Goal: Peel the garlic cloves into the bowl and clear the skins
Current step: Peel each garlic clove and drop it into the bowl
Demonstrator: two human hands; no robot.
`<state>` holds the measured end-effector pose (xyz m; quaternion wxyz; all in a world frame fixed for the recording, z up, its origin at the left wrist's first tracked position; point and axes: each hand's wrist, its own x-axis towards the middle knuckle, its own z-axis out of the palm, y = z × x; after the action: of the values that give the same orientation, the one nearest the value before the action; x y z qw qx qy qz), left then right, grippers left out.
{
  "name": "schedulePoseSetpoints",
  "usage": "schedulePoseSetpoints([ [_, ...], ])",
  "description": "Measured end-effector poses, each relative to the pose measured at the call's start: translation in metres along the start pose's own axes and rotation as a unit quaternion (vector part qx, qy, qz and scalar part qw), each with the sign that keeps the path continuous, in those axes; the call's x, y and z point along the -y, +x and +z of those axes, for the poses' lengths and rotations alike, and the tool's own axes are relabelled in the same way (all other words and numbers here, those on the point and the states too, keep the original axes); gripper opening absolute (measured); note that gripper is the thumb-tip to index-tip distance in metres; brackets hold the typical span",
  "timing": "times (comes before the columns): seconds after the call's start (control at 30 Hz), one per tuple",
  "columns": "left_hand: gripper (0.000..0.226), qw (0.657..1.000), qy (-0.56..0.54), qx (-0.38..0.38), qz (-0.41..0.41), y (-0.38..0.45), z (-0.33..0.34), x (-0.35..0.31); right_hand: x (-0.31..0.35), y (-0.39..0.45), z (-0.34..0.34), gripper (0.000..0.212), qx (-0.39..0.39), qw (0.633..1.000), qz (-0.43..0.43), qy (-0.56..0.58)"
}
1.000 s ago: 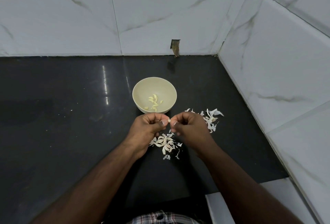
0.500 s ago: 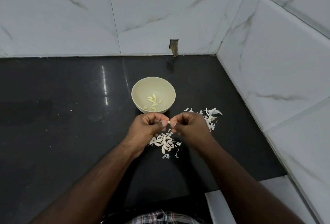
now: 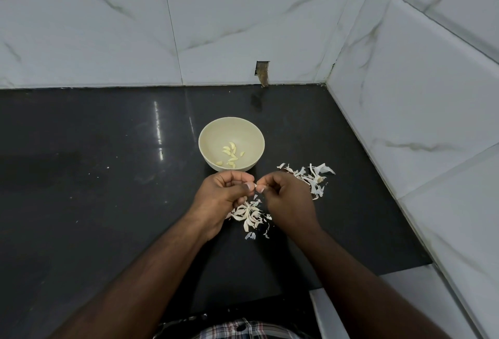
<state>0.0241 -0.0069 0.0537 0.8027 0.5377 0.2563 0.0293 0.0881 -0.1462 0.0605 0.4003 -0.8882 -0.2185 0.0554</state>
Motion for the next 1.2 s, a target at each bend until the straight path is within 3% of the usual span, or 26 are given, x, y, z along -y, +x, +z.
schedulePoseSetpoints([
  [0.1, 0.013, 0.999, 0.036, -0.003, 0.04, -0.001, 0.0, 0.0, 0.001, 0.001, -0.003, 0.012, 0.056, 0.982, 0.107, 0.147],
  [0.2, 0.016, 0.996, 0.06, 0.003, 0.066, -0.002, -0.001, 0.0, 0.003, 0.003, -0.009, 0.014, 0.116, 0.927, 0.196, 0.298],
  [0.37, 0.017, 0.992, 0.081, 0.013, 0.098, -0.005, -0.001, 0.003, 0.006, 0.003, -0.014, 0.015, 0.156, 0.884, 0.263, 0.355],
  [0.47, 0.016, 0.991, 0.071, 0.013, 0.11, -0.006, 0.0, 0.004, 0.008, 0.002, -0.014, 0.016, 0.155, 0.896, 0.252, 0.33],
  [0.6, 0.018, 0.992, 0.06, -0.003, 0.109, -0.006, 0.002, 0.005, 0.006, 0.0, -0.009, 0.012, 0.109, 0.939, 0.2, 0.257],
  [0.73, 0.015, 0.994, 0.04, -0.027, 0.096, -0.004, 0.004, 0.005, 0.003, -0.002, 0.002, 0.015, 0.03, 0.989, 0.109, 0.1],
  [0.93, 0.014, 0.996, -0.001, -0.046, 0.08, -0.005, 0.007, 0.006, 0.003, -0.008, 0.007, 0.011, -0.033, 0.999, -0.032, -0.028],
  [1.07, 0.018, 0.997, -0.02, -0.029, 0.063, -0.005, 0.003, 0.005, 0.0, -0.008, 0.003, 0.018, -0.013, 0.994, 0.015, 0.111],
  [1.13, 0.025, 0.998, -0.028, -0.012, 0.048, -0.005, -0.001, 0.003, 0.002, -0.004, -0.002, 0.028, 0.044, 0.974, 0.044, 0.219],
  [1.2, 0.029, 0.999, -0.022, -0.001, 0.04, -0.005, -0.002, 0.003, 0.001, 0.0, -0.006, 0.039, 0.094, 0.962, 0.04, 0.255],
])
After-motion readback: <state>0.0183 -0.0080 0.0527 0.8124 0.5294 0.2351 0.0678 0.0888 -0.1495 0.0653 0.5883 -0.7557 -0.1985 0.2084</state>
